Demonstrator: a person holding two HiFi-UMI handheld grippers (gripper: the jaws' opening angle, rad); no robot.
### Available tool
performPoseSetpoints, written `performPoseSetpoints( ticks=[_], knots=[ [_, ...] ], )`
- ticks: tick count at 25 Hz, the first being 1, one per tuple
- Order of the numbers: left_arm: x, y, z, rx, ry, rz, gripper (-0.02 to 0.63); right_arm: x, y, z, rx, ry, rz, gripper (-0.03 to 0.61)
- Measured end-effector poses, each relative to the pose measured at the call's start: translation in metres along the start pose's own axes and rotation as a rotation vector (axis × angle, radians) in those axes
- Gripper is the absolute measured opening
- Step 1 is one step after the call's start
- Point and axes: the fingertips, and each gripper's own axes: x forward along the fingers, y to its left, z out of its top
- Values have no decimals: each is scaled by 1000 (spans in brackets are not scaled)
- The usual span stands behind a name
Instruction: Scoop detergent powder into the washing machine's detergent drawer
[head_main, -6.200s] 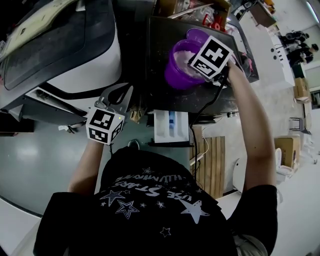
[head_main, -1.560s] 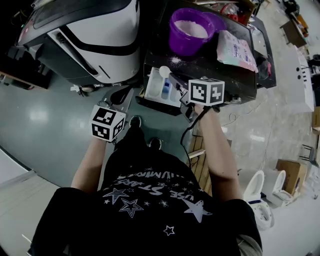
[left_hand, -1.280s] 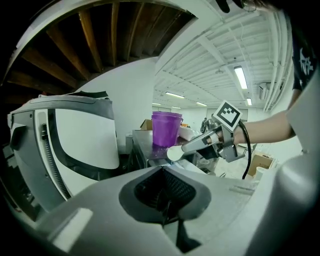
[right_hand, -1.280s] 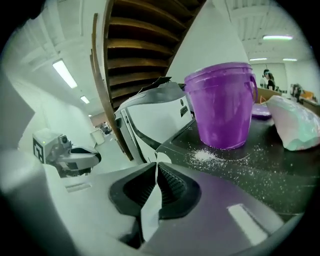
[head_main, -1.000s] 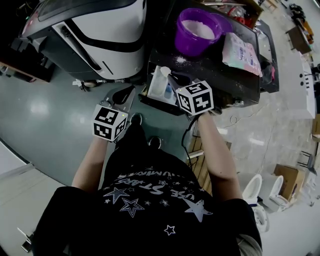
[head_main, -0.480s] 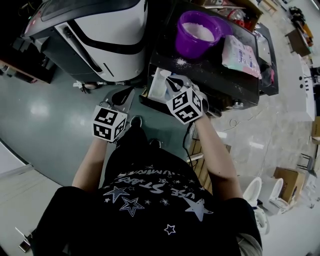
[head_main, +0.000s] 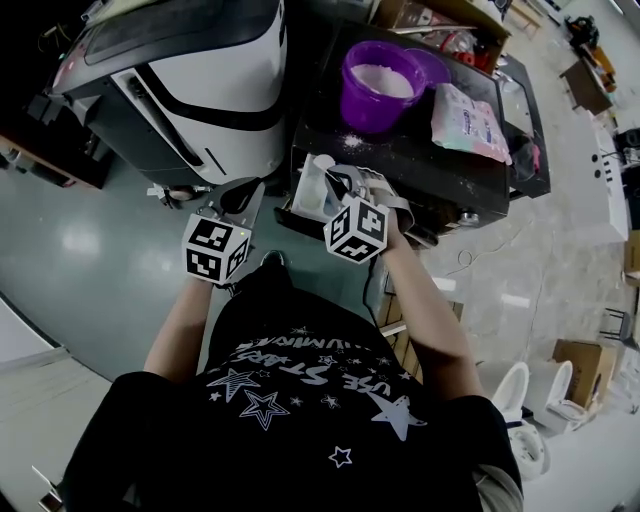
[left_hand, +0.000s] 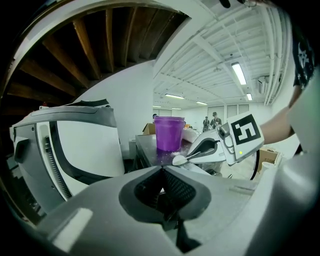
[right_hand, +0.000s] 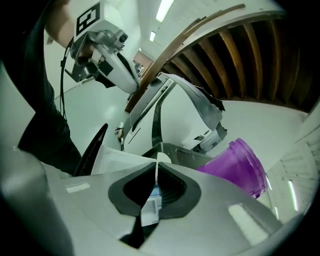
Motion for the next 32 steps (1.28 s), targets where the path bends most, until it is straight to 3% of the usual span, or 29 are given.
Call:
performPoseSetpoints(
  ticks=[3, 5, 14, 19, 25, 32],
  knots=[
    [-5, -6, 3, 13, 4, 5, 0, -5, -1, 2, -14, -16, -23, 37],
    [-10, -13, 0, 8, 17, 8, 0, -11, -3, 3, 31, -36, -33, 37],
    [-48, -40, -36, -160, 55, 67, 0, -43, 4, 19, 514, -193, 55, 37],
    [-63, -52, -51, -181, 77, 74, 0, -62, -4, 15, 842, -286, 133, 37],
    [-77, -71, -48, -210, 39, 59, 0, -91, -8, 1, 1011, -332, 110, 37],
    [-138, -108, -69, -242, 3, 74, 0, -137, 38, -8, 1173, -365, 106, 37]
  ],
)
